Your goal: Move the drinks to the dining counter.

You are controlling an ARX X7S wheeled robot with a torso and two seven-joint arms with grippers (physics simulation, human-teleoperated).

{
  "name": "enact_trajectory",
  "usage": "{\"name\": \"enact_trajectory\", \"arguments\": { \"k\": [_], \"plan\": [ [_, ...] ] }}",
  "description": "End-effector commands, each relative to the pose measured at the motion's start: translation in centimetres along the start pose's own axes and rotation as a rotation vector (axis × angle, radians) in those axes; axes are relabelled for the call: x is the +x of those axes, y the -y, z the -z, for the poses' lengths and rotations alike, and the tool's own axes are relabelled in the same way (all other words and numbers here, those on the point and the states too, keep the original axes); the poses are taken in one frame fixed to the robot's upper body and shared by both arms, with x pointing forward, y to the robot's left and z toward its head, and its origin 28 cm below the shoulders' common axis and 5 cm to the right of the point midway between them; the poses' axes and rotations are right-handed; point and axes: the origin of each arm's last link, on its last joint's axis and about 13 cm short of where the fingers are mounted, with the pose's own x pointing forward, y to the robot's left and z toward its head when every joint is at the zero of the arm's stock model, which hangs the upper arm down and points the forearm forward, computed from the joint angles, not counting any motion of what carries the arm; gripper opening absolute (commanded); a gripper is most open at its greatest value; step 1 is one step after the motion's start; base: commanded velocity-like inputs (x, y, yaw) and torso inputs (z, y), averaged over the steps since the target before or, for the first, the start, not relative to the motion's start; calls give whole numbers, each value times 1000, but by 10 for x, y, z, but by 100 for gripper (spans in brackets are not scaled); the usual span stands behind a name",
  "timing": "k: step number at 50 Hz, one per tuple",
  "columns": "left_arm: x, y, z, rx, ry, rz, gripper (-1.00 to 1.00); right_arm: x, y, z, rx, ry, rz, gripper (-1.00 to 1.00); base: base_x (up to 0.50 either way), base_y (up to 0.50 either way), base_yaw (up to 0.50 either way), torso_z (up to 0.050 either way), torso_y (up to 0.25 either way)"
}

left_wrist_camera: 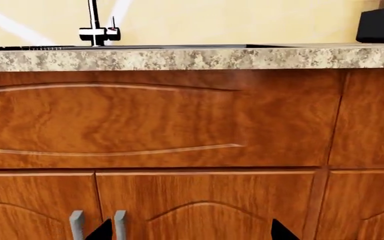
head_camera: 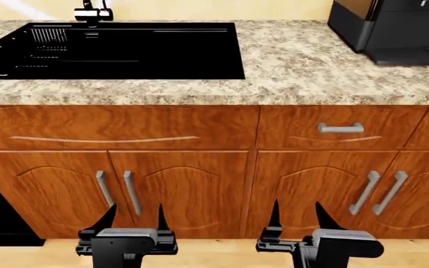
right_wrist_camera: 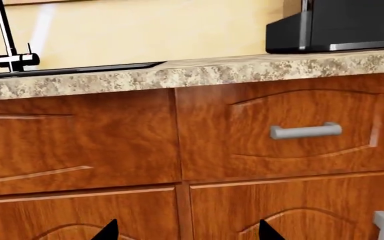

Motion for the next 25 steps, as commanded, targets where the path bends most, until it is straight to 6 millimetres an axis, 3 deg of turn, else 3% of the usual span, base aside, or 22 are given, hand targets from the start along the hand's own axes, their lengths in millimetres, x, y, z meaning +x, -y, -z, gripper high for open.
{"name": "enact_trajectory", "arguments": {
  "k": [1, 25],
  "plan": [
    [0, 1, 1, 19, 3, 5, 100, -1, -1, 1, 1, 3, -12, 100, 20, -500, 0, 0, 0],
    [-1, 1, 1, 21, 4, 8, 100, 0, 0, 2, 7, -12, -13, 100, 84, -500, 0, 0, 0]
  ]
}}
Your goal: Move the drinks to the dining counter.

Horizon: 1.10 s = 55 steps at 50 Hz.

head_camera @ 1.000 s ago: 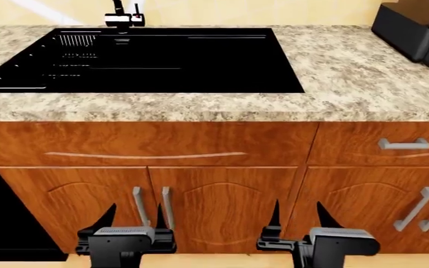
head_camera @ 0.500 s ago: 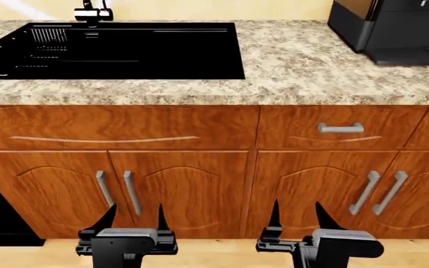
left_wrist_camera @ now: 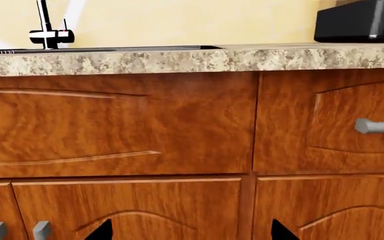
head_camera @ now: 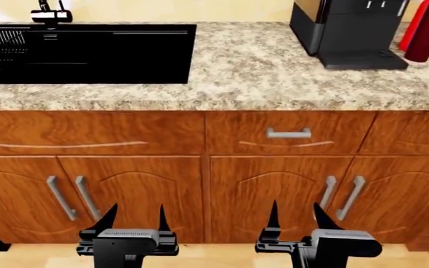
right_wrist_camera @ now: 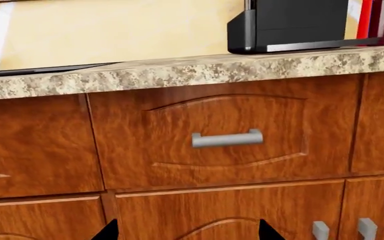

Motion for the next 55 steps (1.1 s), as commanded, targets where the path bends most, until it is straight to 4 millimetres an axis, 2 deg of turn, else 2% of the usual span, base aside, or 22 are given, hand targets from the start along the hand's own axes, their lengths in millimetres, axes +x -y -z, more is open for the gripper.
{"name": "enact_trajectory", "arguments": {
  "k": [1, 19, 26, 28, 29, 32, 55],
  "plan": [
    [0, 0, 1, 9, 0, 2, 100, 1, 0, 2, -1, -2, -4, 100, 105, -500, 0, 0, 0],
    [-1, 1, 0, 28, -2, -8, 100, 0, 0, 0, -6, -7, 1, 100, 126, -500, 0, 0, 0],
    [0, 1, 0, 28, -2, -7, 100, -1, 0, 0, -60, 39, 37, 100, 0, -105, 0, 0, 0],
    [0, 1, 0, 26, -2, -9, 100, -2, 0, -2, 17, 40, 11, 100, 0, 0, 0, 0, 0],
    [0, 1, 0, 28, -3, -7, 100, -2, 0, -2, -37, 35, 9, 100, 0, 0, 0, 0, 0],
    [0, 1, 0, 28, -1, -7, 100, -2, 1, -3, 4, 40, 9, 100, 0, -500, 0, 0, 0],
    [-1, 1, 0, 27, 1, -5, 100, -1, 0, 1, -7, 24, 13, 100, 0, -500, 0, 0, 0]
  ]
}}
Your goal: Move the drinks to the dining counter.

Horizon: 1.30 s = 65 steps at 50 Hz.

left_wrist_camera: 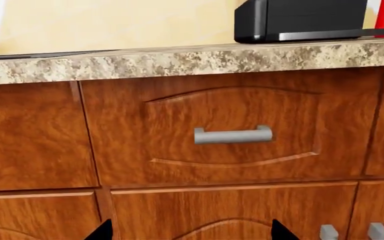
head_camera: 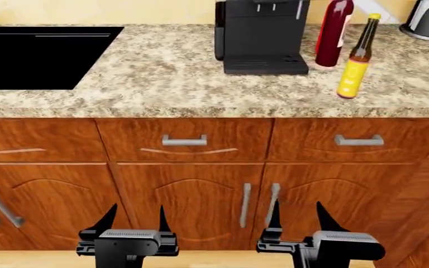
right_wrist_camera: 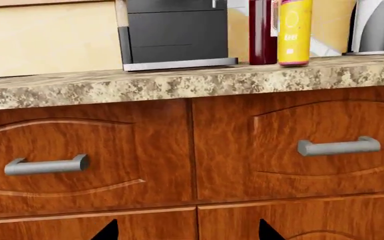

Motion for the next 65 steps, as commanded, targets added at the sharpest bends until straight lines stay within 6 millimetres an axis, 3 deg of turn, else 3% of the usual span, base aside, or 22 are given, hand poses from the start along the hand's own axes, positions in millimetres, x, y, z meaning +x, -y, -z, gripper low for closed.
{"name": "enact_trajectory", "arguments": {
  "k": [1, 4, 8, 12, 15, 22, 29, 34, 38, 46, 65],
  "plan": [
    [0, 0, 0, -3, 0, -2, 100, 1, 0, 0, -4, -5, 15, 100, 0, -500, 0, 0, 0],
    [-3, -2, -4, -20, -7, -16, 100, 0, -1, -10, -33, 12, 29, 100, 0, -500, 0, 0, 0],
    [-12, -8, -51, -34, 103, 2, 100, -6, 2, -55, -94, 113, 15, 100, 0, -500, 0, 0, 0],
    [-18, -25, -95, 38, 201, -14, 100, -9, 6, -88, -162, 170, 5, 100, 0, -500, 0, 0, 0],
    [-18, -35, -116, 108, 235, -22, 100, -7, 7, -106, -210, 194, -8, 100, 0, -500, 0, 0, 0],
    [-13, -59, -175, 198, 323, -45, 100, 13, 10, -166, -270, 272, -6, 100, 0, -500, 0, 0, 0],
    [8, -85, -243, 324, 399, -108, 100, 43, 13, -227, -309, 340, -8, 100, 0, -500, 0, 0, 0],
    [8, -90, -276, 359, 442, -127, 100, 47, 8, -266, -321, 406, -41, 100, 0, -500, 0, 0, 0],
    [6, -89, -290, 377, 467, -119, 100, 46, 3, -284, -329, 430, -76, 100, 0, -500, 0, 0, 0],
    [-3, -96, -309, 391, 511, -148, 100, 40, -9, -298, -407, 473, -145, 100, 57, -500, 0, 0, 0],
    [-3, -97, -298, 397, 512, -154, 100, 34, -11, -294, -434, 473, -170, 100, 445, -406, 0, 0, 0]
  ]
}}
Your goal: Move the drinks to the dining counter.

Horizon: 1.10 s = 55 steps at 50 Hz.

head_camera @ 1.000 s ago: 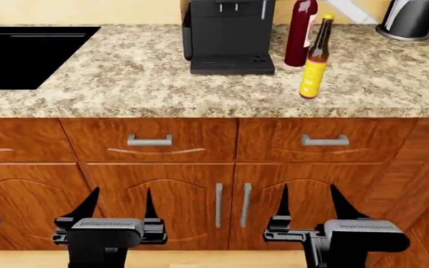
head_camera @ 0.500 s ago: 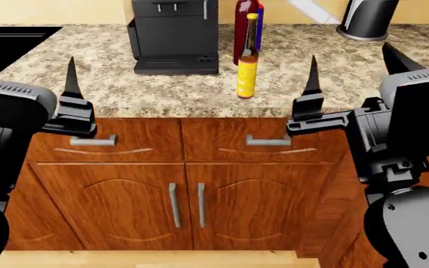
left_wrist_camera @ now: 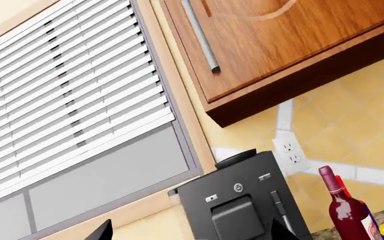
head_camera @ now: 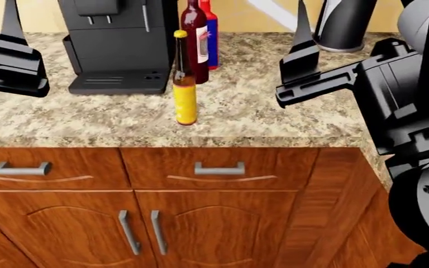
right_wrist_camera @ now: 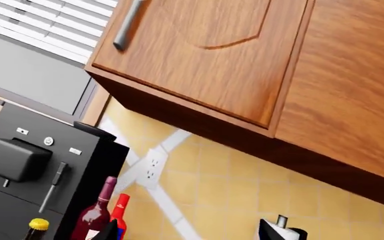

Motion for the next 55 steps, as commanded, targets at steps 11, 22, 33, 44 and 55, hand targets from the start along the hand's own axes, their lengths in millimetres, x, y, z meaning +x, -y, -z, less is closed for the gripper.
{"name": "enact_trajectory", "arguments": {
  "k": [11, 22, 33, 44, 55],
  "plan": [
    [-10, -6, 6, 15, -12, -18, 100, 4, 4, -6, -64, -53, 109, 100, 227, -14, 0, 0, 0],
    [-9, -4, 7, 29, -20, -18, 100, -1, 4, -1, -20, -65, 98, 100, 432, 383, 0, 0, 0],
    [-13, -8, 5, 28, -24, -34, 100, 2, 7, -1, 17, -103, 143, 100, 316, 275, 0, 0, 1],
    [-16, -9, 4, 24, -19, -36, 100, -2, 5, -4, 40, -77, 106, 100, 333, -18, 0, 0, 0],
    [-29, -2, 0, -90, -77, 282, 100, 0, 9, -4, 171, -140, 91, 100, 260, -21, 0, 0, 2]
  ]
}}
